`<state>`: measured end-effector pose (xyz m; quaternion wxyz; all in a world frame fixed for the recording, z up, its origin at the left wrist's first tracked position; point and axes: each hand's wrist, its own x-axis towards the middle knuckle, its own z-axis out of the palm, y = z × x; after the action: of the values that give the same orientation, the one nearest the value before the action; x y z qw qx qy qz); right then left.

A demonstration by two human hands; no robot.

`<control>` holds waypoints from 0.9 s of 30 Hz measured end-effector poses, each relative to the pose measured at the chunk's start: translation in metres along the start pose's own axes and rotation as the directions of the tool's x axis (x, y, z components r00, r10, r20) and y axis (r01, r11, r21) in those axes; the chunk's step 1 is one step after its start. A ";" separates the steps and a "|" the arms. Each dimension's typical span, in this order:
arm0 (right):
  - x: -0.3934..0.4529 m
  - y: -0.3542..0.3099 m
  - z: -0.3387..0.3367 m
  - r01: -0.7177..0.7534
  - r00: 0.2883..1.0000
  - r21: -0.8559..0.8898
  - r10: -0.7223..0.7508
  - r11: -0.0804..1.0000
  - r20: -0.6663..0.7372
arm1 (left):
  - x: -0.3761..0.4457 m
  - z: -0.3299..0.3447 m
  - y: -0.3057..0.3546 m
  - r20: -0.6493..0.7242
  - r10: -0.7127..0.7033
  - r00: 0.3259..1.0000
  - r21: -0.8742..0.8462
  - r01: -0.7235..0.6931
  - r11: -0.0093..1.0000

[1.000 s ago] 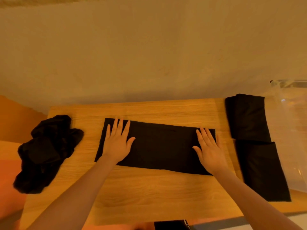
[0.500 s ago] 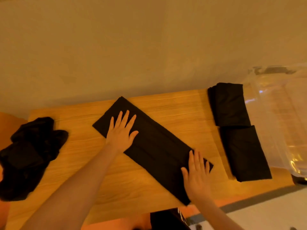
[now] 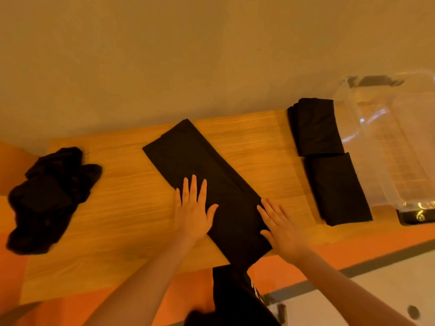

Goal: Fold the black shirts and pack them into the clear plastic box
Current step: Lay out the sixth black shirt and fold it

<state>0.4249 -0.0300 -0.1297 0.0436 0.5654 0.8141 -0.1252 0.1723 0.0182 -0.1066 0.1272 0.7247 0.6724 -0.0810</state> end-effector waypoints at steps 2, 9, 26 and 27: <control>-0.015 -0.028 0.009 -0.039 0.999 0.037 0.039 0.999 -0.010 | 0.008 -0.001 -0.014 0.006 0.103 0.995 0.035 -0.103 0.994; -0.054 -0.073 0.018 0.064 0.995 0.016 -0.063 0.998 -0.079 | -0.026 -0.009 -0.035 -0.105 0.252 0.962 0.108 -0.240 0.965; -0.045 -0.061 0.013 0.395 0.884 -0.228 -0.436 0.890 -0.170 | -0.124 0.041 -0.038 0.040 0.603 0.797 0.300 -0.585 0.754; -0.045 -0.063 0.008 0.383 0.893 -0.184 -0.414 0.905 -0.176 | -0.125 0.038 -0.036 0.055 0.593 0.803 0.274 -0.583 0.765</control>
<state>0.3812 -0.0938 -0.1184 -0.0287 0.3913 0.9198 -0.0113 0.1277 -0.1097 -0.1093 0.0318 0.9104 0.3954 -0.1179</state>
